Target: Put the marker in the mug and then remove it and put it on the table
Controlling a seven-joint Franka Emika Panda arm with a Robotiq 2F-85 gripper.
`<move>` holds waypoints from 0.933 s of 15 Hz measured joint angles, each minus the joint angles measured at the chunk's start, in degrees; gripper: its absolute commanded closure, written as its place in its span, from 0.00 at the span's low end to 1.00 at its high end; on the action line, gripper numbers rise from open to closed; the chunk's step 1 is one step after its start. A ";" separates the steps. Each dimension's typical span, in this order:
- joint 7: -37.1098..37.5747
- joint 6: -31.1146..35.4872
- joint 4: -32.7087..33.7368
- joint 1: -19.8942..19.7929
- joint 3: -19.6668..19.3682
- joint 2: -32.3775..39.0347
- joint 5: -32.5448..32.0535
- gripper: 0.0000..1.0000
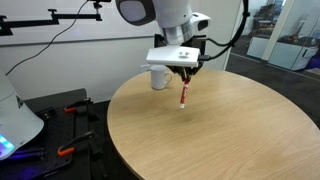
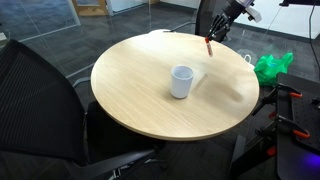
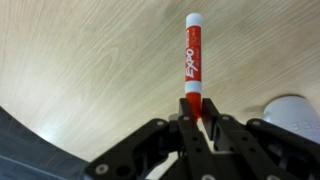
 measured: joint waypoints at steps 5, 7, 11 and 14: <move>23.34 -2.70 2.30 1.54 -5.30 4.94 -20.82 0.96; 30.71 -6.29 4.41 0.83 -5.69 6.23 -27.50 0.96; 38.67 -14.46 9.80 -1.34 -4.28 8.22 -33.55 0.96; 41.06 -17.98 13.55 -2.57 -2.94 10.32 -34.61 0.96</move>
